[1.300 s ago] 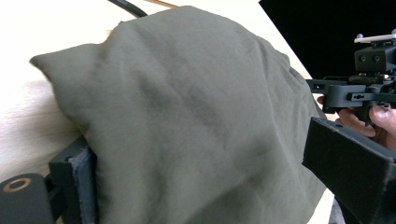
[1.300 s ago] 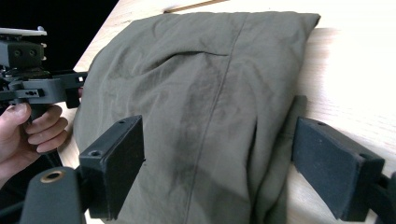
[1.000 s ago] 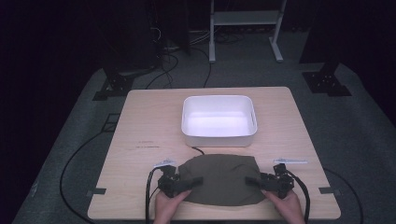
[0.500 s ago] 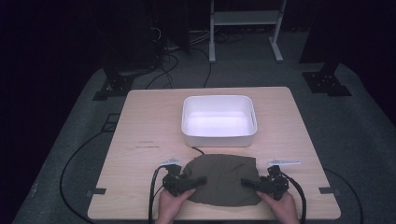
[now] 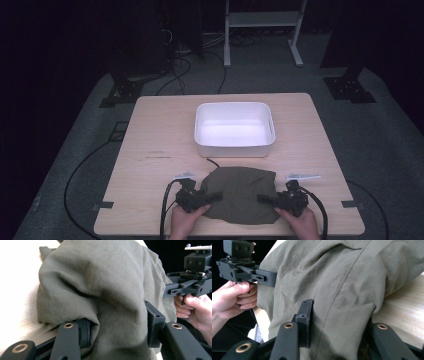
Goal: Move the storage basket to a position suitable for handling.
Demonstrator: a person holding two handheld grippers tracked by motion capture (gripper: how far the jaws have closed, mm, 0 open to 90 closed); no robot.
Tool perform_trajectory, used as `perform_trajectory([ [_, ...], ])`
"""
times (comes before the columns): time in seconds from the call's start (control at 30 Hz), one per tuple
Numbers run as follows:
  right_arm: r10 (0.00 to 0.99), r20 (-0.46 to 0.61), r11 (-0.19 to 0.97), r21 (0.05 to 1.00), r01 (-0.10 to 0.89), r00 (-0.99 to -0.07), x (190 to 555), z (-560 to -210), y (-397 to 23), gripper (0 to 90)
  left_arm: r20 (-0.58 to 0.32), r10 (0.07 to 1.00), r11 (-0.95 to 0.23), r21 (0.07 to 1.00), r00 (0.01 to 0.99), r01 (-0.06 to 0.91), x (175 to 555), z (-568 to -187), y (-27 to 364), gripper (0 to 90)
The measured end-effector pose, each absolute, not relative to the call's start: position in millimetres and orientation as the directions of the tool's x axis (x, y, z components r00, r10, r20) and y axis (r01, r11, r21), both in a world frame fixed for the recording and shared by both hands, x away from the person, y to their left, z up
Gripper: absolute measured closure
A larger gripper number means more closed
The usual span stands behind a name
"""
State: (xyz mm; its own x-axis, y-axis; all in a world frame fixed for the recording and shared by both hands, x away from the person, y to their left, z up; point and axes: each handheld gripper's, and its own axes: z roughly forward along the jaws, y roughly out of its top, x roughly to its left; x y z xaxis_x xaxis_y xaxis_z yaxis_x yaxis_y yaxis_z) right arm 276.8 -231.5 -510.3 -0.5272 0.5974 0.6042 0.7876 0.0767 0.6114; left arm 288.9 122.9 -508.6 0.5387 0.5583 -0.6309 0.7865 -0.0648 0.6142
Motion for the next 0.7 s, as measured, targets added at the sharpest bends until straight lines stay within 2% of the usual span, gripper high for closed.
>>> perform_trajectory([
  [0.23, 0.582, 0.605, 0.081, 0.622, 0.779, -0.544, 274.9, -509.2, -231.7, 61.5, -0.652, 0.527, -0.058, 0.612, 0.545, 0.788, 286.3, -509.2, 122.0, 56.6],
  [0.7, 0.548, 0.618, 0.073, 0.637, 0.768, -0.564, 270.6, -504.7, -233.2, 63.0, -0.665, 0.488, -0.057, 0.623, 0.566, 0.780, 281.9, -504.6, 121.8, 58.8],
])
